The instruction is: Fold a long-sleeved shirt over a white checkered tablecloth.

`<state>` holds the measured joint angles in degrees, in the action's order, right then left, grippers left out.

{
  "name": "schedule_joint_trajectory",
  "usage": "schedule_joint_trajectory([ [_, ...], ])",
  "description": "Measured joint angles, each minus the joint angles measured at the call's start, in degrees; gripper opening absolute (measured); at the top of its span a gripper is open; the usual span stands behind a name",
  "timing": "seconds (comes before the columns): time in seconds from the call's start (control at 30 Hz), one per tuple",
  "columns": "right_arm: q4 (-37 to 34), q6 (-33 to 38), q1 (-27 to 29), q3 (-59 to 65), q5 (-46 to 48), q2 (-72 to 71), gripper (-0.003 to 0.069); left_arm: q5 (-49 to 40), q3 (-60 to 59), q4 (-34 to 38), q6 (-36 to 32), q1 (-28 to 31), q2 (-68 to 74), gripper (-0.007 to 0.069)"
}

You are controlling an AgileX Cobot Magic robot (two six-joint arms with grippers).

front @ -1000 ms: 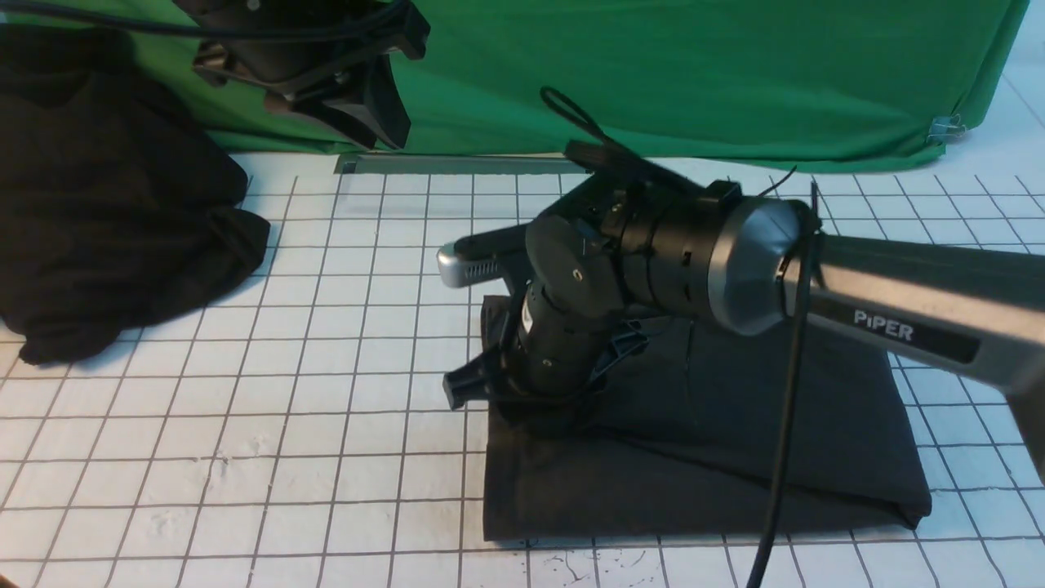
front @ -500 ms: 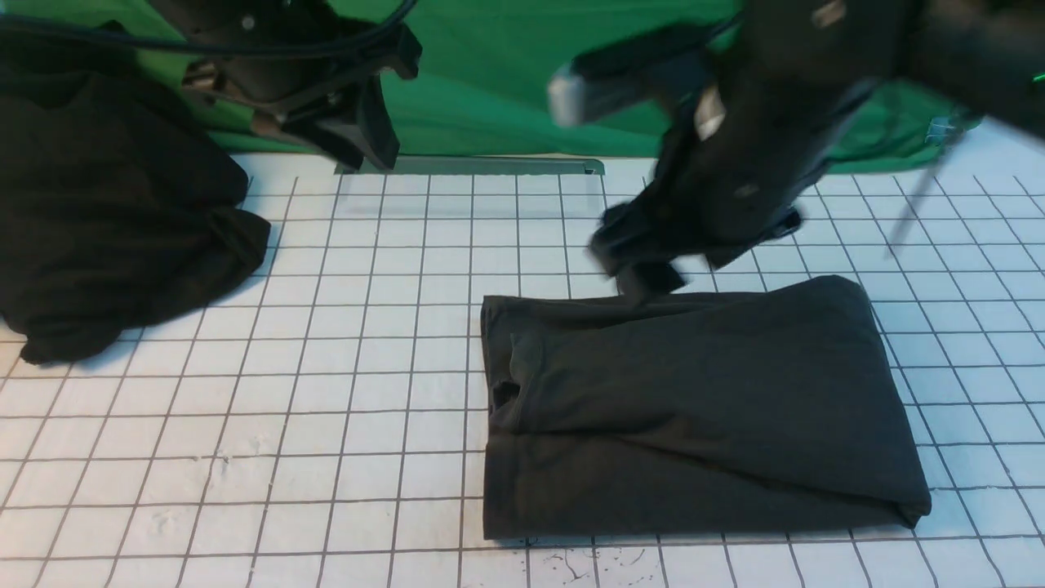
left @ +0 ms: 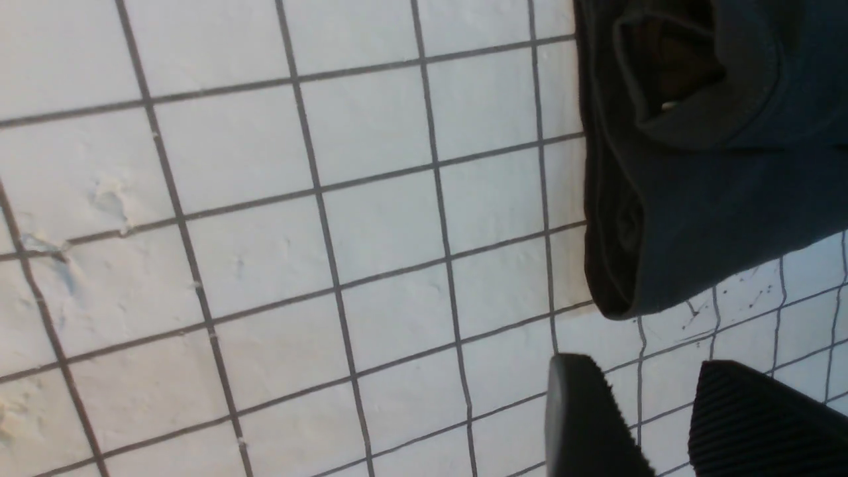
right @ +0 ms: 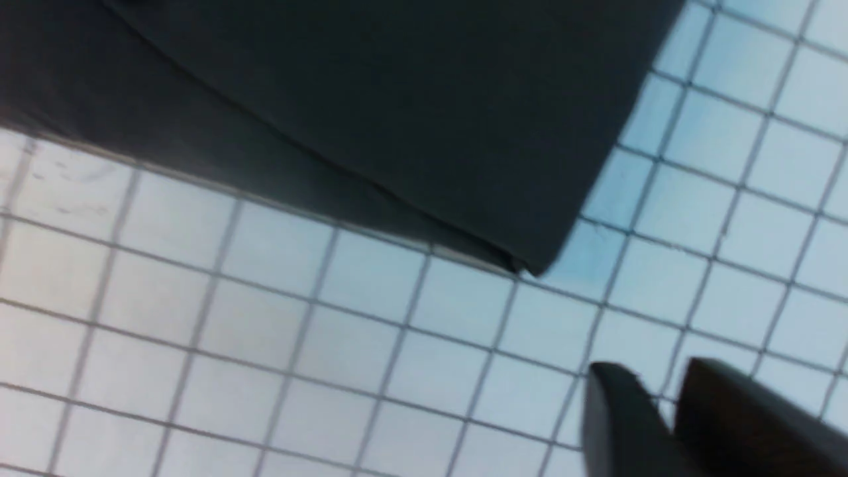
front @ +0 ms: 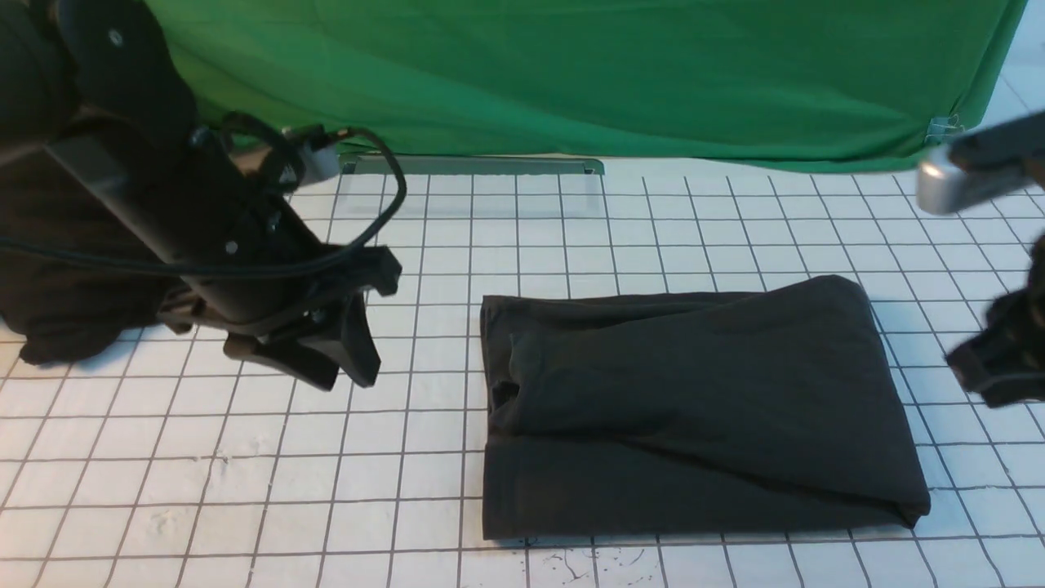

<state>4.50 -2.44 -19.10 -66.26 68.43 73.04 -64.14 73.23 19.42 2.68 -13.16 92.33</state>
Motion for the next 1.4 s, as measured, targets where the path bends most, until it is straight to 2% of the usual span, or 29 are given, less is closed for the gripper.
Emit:
schedule_joint_trajectory([
  [0.03,0.08,0.72,1.25,1.60,-1.28,-1.72,0.0040,0.57,-0.66,-0.02,0.06,0.00,0.00,0.0249],
  [0.13,0.10,1.14,2.19,3.69,-2.22,-5.77,0.0004,1.28,-0.92,-0.02,0.16,0.00,-0.06,0.0249],
  [0.53,0.04,-1.58,2.19,5.68,-0.47,-25.77,-0.0004,4.13,-1.03,0.50,0.30,0.00,-0.06,0.0249],
  [0.63,0.04,-2.14,2.19,9.58,-3.15,-31.98,-0.0004,4.16,-1.03,0.71,0.30,-0.27,-0.06,0.0249],
  [0.87,1.43,-3.54,2.19,17.55,-14.17,-53.94,-0.0002,4.70,-1.03,0.42,0.36,-0.61,-0.06,0.0241],
  [1.03,1.77,0.92,2.23,26.76,-23.91,-68.76,-0.0002,6.32,-1.03,0.42,0.31,-0.67,-0.06,0.0215],
  [1.2,1.26,2.44,2.29,38.17,-37.15,-73.12,-0.0002,7.05,-1.03,0.42,-0.16,-0.67,-0.06,0.0176],
  [1.4,-1.79,3.29,2.29,43.51,-45.62,-72.76,0.0000,7.53,-1.03,0.42,-2.68,-0.71,-0.06,0.0090],
])
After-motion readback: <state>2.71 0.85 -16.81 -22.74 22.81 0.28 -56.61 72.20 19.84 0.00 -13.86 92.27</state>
